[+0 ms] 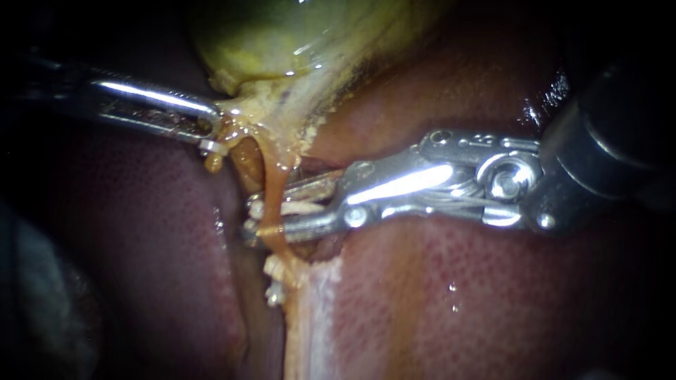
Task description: Clipping first clip right tube
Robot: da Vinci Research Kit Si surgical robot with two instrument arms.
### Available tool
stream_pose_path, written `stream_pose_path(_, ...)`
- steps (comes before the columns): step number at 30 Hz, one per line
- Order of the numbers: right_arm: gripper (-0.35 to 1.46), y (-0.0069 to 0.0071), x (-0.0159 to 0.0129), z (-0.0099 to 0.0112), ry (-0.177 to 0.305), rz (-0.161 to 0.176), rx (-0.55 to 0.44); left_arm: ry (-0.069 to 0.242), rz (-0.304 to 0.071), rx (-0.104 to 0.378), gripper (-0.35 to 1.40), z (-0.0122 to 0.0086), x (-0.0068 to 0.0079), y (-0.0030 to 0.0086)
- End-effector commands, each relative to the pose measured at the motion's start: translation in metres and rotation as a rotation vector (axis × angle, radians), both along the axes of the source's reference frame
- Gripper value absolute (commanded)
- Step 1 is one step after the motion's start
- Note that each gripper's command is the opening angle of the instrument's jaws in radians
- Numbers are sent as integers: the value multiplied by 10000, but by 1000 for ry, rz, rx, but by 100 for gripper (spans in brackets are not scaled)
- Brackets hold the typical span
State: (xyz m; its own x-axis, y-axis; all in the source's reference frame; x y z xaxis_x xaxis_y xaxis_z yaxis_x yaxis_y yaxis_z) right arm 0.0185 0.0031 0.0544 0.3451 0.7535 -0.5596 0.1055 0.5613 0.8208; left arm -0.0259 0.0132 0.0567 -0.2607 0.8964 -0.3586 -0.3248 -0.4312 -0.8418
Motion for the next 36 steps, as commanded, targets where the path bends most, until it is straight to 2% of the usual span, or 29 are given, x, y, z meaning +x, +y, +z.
stream_pose_path(1, 9, -1, 0, 0, -1, -1, 2, 0, 0, 0, -35, 0, 0, 0)
stream_pose_path(3, 16, -1, -1, 1, -1, -1, 1, 0, 0, 0, -35, 0, 0, 0)
stream_pose_path(5, 31, -3, -1, 4, -1, -2, -1, 0, 0, 0, -35, 0, 0, 0)
stream_pose_path(10, 43, -9, -3, 15, -1, -6, -8, 0, 0, 0, -35, 0, 0, 0)
stream_pose_path(19, 49, -24, -17, 43, -9, -23, -29, 0, 0, 0, -35, 0, 0, 0)
stream_pose_path(28, 50, -9, -49, 48, -19, -26, -32, -1, 1, 0, -35, 1, 2, 1)
stream_pose_path(36, 50, -13, -49, 47, -17, -30, -33, -1, 1, 0, -35, 1, 3, 1)
